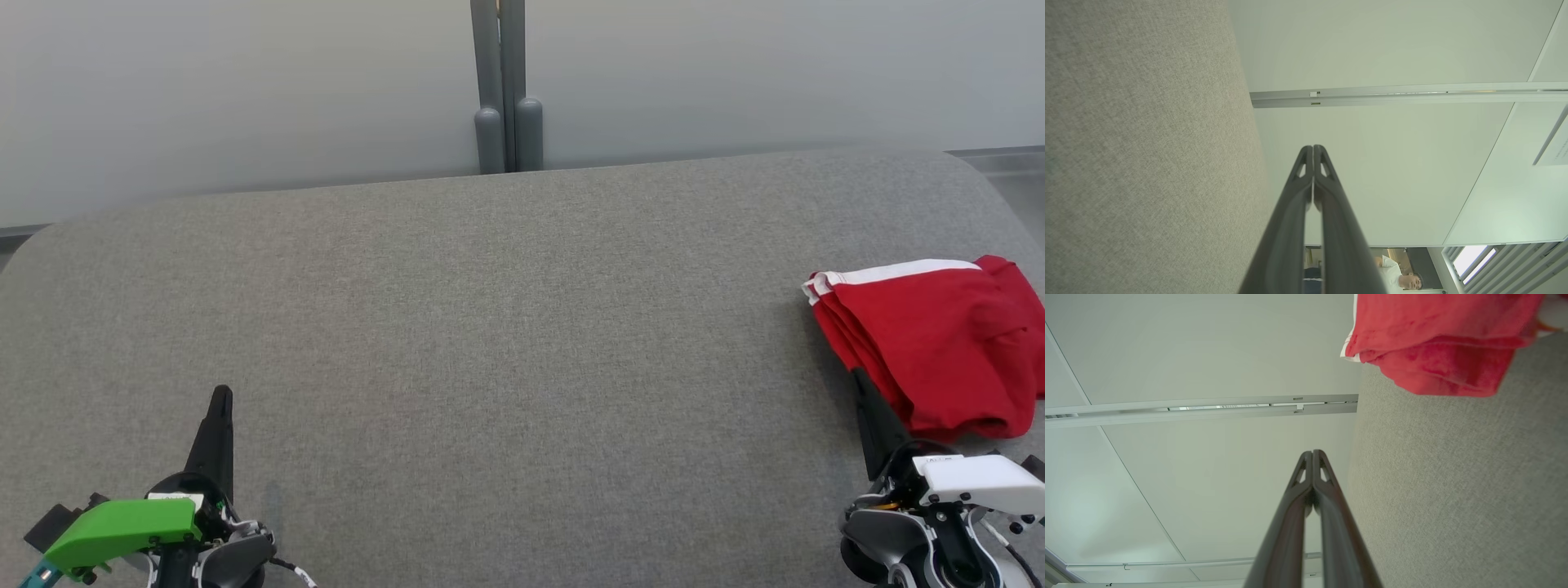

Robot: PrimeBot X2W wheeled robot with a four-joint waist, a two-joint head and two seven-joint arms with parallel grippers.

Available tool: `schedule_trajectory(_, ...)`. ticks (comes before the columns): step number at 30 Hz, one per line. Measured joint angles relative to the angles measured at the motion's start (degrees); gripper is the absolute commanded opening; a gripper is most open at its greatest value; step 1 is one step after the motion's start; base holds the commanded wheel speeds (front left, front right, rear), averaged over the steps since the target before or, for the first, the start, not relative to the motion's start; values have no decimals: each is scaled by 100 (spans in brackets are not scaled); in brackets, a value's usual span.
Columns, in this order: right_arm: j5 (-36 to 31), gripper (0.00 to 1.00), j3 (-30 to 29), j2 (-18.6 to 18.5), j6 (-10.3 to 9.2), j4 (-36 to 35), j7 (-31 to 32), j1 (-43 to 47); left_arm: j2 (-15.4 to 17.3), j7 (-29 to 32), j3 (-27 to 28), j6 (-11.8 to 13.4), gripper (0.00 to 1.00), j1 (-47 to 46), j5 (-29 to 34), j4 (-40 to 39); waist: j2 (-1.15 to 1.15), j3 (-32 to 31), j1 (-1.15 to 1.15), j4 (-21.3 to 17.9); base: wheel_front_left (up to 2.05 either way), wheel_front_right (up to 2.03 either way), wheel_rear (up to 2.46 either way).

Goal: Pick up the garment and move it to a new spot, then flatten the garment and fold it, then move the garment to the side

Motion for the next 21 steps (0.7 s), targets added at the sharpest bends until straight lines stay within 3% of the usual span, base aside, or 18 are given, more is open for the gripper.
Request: schedule_trajectory(21,0,0,0,0,0,0,0,0,-7,1,10,0,0,-1,2,0,0,0,0,0,0,0,0)
